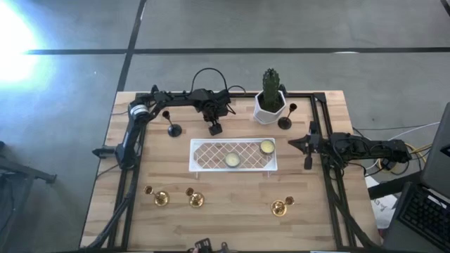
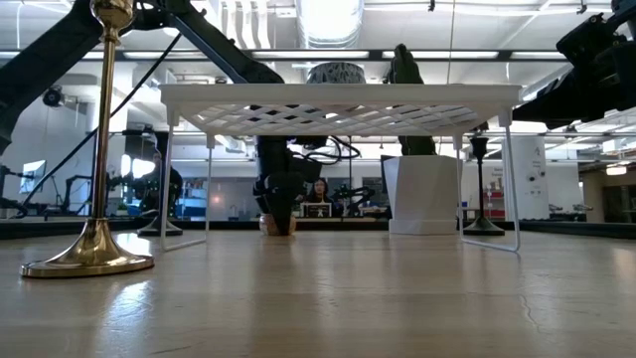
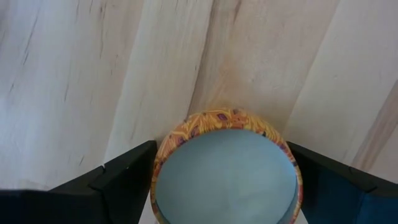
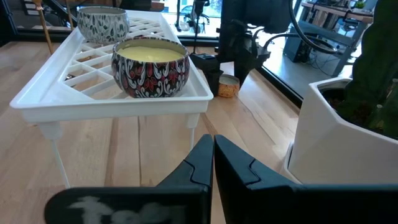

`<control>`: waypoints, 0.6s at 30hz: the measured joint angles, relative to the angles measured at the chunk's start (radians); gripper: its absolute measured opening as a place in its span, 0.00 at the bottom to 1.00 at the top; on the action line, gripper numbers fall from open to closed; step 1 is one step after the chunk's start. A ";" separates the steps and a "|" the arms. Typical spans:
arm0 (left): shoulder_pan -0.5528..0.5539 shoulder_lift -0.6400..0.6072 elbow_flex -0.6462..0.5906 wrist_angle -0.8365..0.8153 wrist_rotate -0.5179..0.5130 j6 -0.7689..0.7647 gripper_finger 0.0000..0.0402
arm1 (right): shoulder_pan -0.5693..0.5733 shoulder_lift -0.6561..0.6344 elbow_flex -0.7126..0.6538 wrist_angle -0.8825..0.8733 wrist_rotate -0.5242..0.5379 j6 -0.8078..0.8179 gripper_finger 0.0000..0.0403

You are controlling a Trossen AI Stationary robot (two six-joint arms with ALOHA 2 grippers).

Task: Pick & Place candle stick holders
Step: Put the orange scented candle on the shelf

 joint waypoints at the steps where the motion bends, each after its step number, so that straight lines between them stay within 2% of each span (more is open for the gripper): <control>1: 0.000 0.000 -0.001 0.000 0.000 0.000 0.85 | 0.000 0.000 0.000 0.000 0.000 0.000 0.02; 14: 0.000 0.001 -0.001 -0.020 -0.001 0.009 0.85 | 0.000 0.000 0.000 0.000 0.000 0.000 0.02; 18: 0.000 0.001 -0.001 -0.027 -0.002 0.012 0.79 | 0.000 0.000 0.000 0.000 0.000 0.000 0.02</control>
